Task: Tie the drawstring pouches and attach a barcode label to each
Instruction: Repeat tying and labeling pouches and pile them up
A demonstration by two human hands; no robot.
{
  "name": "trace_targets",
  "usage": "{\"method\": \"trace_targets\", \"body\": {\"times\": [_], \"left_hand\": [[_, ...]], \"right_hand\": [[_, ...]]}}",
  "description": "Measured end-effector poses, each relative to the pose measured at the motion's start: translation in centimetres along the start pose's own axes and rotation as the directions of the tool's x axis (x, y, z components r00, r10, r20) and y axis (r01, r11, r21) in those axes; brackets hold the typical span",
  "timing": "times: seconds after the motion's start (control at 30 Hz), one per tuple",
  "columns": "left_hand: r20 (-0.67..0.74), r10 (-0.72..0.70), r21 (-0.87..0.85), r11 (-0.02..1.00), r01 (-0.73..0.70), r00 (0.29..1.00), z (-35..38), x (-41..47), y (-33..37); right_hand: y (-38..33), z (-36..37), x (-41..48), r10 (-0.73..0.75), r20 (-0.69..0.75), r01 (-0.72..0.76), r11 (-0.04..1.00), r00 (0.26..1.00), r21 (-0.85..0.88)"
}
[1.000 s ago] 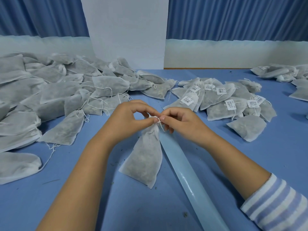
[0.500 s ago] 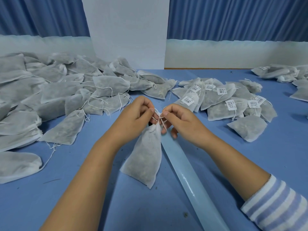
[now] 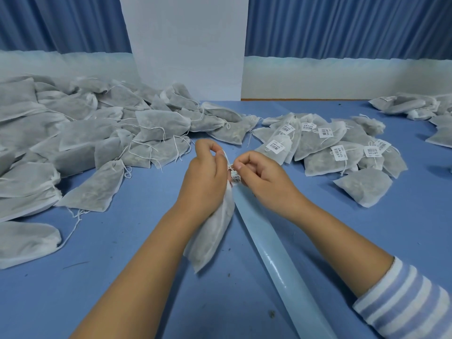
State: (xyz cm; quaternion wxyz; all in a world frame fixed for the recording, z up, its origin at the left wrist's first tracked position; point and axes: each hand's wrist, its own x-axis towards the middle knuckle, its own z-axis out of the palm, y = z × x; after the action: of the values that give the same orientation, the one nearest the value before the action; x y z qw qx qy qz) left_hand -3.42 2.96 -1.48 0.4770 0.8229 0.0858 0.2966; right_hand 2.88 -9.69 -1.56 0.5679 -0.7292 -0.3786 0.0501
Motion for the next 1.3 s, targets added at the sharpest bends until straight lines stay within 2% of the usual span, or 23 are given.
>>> {"method": "trace_targets", "body": {"times": [0.17,0.4,0.53,0.73,0.87,1.13,1.23,1.3], "left_hand": [[-0.046,0.019,0.001,1.0,-0.019,0.999,0.2,0.0,-0.1],[-0.056,0.047,-0.074,0.996,-0.051,0.997,-0.2,-0.1,0.3],[-0.067,0.04,-0.06,0.997,-0.045,0.997,-0.4,0.2,-0.1],[-0.056,0.068,0.023,0.997,-0.067,0.996,-0.6,0.5,-0.5],[0.011,0.111,0.089,0.99,-0.111,0.994,-1.1,0.5,-0.6],[0.044,0.074,0.15,0.985,-0.08,0.996,-1.4,0.6,-0.4],[0.064,0.05,0.161,0.985,-0.059,0.997,-1.2,0.6,-0.4],[0.088,0.045,0.176,0.983,-0.059,0.995,-1.0,0.5,-0.4]], "right_hand": [[-0.4,-0.1,-0.1,-0.024,0.01,0.023,0.999,1.0,0.03],[-0.5,-0.4,0.0,0.13,0.015,-0.13,0.97,0.991,0.208],[-0.4,-0.8,0.2,0.175,0.095,-0.196,0.933,0.98,0.303],[-0.5,-1.4,0.3,0.171,0.182,-0.211,0.95,0.968,0.231],[-0.3,-1.5,0.3,0.138,0.12,-0.148,0.985,0.983,0.083],[-0.1,-1.4,0.4,0.014,-0.067,-0.014,1.0,0.998,0.001],[0.0,-1.5,0.5,-0.007,-0.167,0.003,1.0,0.986,-0.02],[0.1,-1.7,0.6,-0.017,-0.185,0.007,0.998,0.983,-0.054]]}}
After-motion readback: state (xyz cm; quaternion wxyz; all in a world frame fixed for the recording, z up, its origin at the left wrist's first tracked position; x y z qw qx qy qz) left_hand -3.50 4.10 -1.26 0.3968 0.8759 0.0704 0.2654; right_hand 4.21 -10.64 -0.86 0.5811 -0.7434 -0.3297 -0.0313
